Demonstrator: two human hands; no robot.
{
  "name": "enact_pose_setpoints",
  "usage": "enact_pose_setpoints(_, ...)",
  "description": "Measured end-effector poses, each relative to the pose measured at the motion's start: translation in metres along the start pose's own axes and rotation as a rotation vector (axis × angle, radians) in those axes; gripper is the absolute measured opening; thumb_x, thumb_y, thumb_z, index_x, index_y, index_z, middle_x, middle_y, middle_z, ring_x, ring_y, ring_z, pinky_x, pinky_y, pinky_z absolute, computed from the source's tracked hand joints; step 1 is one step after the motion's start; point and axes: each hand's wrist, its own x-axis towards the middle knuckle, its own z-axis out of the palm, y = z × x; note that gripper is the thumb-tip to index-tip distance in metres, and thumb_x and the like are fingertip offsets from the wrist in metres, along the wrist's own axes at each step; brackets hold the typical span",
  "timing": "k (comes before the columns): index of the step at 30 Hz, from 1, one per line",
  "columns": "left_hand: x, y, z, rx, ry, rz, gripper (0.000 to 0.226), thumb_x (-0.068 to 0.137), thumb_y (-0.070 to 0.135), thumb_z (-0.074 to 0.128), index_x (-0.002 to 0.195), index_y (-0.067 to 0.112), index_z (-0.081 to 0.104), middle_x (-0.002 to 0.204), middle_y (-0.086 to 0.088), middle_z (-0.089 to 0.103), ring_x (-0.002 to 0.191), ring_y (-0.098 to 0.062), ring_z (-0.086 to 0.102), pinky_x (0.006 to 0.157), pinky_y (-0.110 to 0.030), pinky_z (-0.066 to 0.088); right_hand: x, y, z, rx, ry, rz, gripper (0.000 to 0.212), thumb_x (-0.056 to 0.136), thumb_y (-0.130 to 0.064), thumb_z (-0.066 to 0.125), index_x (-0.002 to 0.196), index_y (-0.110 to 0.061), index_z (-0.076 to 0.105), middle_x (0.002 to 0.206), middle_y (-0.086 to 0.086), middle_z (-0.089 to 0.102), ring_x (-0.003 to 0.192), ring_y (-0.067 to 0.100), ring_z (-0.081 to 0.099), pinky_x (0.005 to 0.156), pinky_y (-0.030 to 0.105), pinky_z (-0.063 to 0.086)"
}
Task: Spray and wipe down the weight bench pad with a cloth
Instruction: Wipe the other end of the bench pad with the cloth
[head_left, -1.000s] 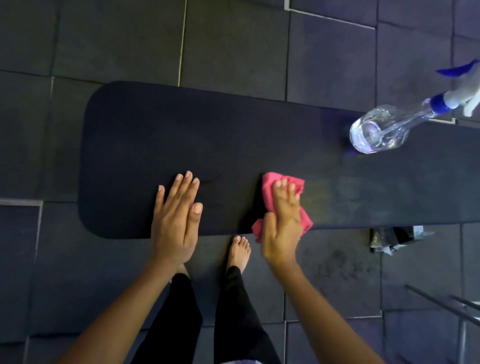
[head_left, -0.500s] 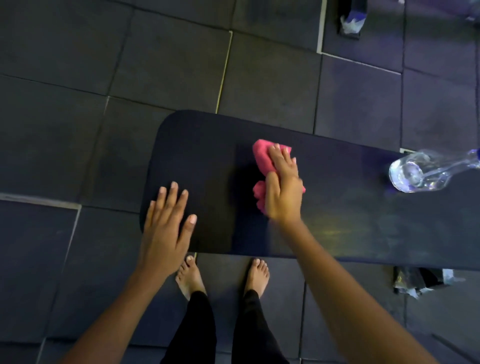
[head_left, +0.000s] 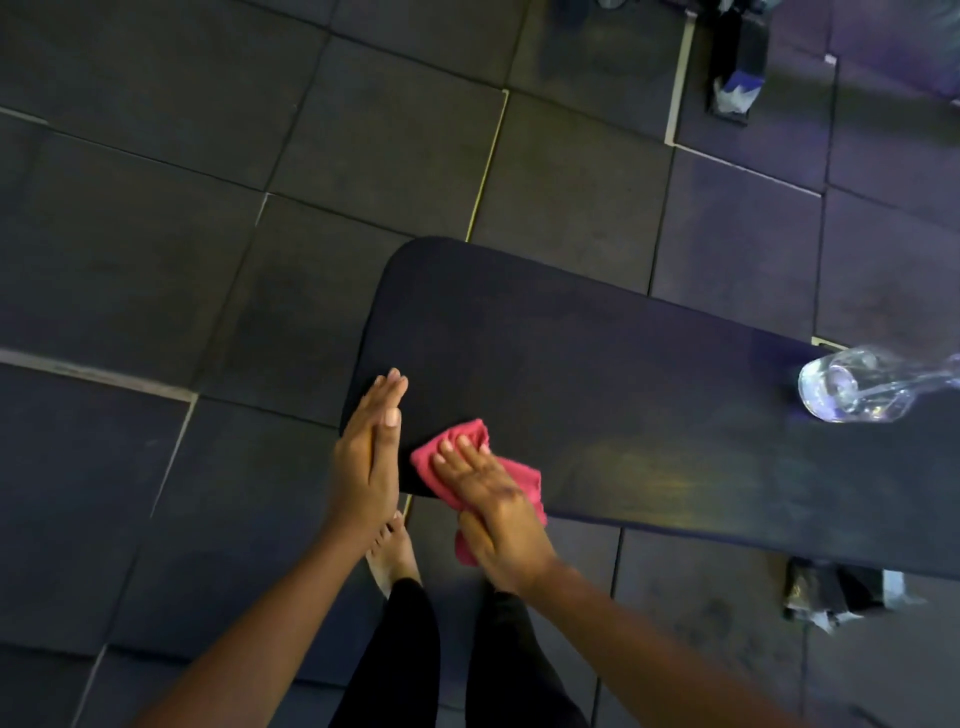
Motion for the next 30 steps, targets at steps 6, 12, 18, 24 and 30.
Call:
enact_pose_setpoints(6, -0.006, -0.016, -0.018, 0.047, -0.015, 0.015, 0.063, 0.1, 0.053, 0.024, 0.134, 0.008, 0.053, 0.145, -0.002, 0.048, 0.142, -0.01, 0.032, 0.112, -0.041, 0.034, 0.029, -0.017, -0.024, 0.247, 0.408, 0.158, 0.051, 0.086, -0.013, 0.037, 0.134, -0.004, 0.055, 0.143, 0.008, 0.049, 0.141, 0.021, 0.038, 0.122, 0.027, 0.012)
enact_pose_setpoints(12, -0.002, -0.017, -0.024, -0.058, 0.102, -0.102, 0.055, 0.097, 0.045, 0.029, 0.137, 0.013, 0.049, 0.144, 0.001, 0.048, 0.138, -0.008, 0.039, 0.111, -0.042, 0.037, 0.074, -0.001, -0.029, -0.031, 0.329, 0.262, 0.065, 0.081, -0.007, 0.044, 0.146, -0.005, 0.039, 0.155, 0.01, 0.032, 0.148, 0.027, 0.016, 0.123, 0.043, 0.009)
enact_pose_setpoints(18, -0.002, -0.013, -0.025, -0.105, 0.105, -0.137, 0.057, 0.095, 0.049, 0.029, 0.137, 0.016, 0.049, 0.142, 0.002, 0.051, 0.132, -0.001, 0.043, 0.11, -0.027, 0.037, 0.039, -0.014, 0.02, -0.155, 0.004, -0.077, 0.062, 0.08, -0.009, 0.041, 0.142, -0.006, 0.045, 0.153, 0.009, 0.037, 0.147, 0.026, 0.023, 0.12, 0.048, 0.019)
enact_pose_setpoints(24, -0.003, -0.014, -0.029, -0.181, 0.1, -0.146, 0.061, 0.095, 0.048, 0.029, 0.133, 0.009, 0.054, 0.137, 0.002, 0.054, 0.127, 0.008, 0.044, 0.101, -0.008, 0.034, 0.024, -0.027, 0.021, -0.041, -0.084, -0.134, 0.051, 0.089, -0.01, 0.036, 0.137, -0.004, 0.053, 0.148, 0.01, 0.045, 0.145, 0.024, 0.029, 0.122, 0.04, 0.015)
enact_pose_setpoints(30, -0.002, -0.018, -0.033, -0.209, 0.071, -0.159, 0.06, 0.096, 0.049, 0.029, 0.136, 0.01, 0.051, 0.139, 0.004, 0.053, 0.13, 0.003, 0.044, 0.103, -0.009, 0.034, 0.09, -0.017, -0.035, 0.24, 0.377, 0.135, 0.052, 0.091, -0.015, 0.036, 0.141, -0.022, 0.048, 0.127, 0.029, 0.06, 0.115, 0.056, 0.054, 0.116, 0.056, 0.025)
